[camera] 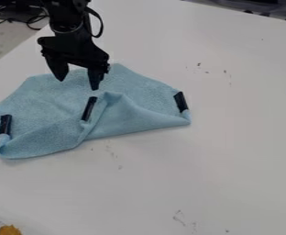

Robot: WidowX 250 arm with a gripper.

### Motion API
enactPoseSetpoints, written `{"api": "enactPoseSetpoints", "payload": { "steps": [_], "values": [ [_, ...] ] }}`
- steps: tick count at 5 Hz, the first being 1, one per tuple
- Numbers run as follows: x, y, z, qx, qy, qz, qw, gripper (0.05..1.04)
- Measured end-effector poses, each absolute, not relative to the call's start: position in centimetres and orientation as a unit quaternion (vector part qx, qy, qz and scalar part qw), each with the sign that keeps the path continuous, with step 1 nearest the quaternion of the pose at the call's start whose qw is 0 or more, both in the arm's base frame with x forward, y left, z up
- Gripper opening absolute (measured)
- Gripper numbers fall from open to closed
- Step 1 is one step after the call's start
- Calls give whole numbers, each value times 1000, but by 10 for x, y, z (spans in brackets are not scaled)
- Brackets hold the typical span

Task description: Fold the cloth from left to right

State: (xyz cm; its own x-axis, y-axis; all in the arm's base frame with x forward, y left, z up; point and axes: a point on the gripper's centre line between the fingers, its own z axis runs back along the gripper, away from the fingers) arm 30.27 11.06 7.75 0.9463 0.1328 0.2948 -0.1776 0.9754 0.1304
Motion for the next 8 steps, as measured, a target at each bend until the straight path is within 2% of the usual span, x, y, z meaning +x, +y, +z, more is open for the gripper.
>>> {"api": "enactPoseSetpoints", "payload": {
  "steps": [1,4,5,7,8],
  "values": [
    [299,110,69,75,-129,78,986,1001],
    [243,182,53,80,-102,182,975,1001],
    [223,198,37,70,-87,205,972,1001],
    [207,198,17,43,-69,224,971,966],
    [206,196,11,36,-63,216,974,671]
  ]
}}
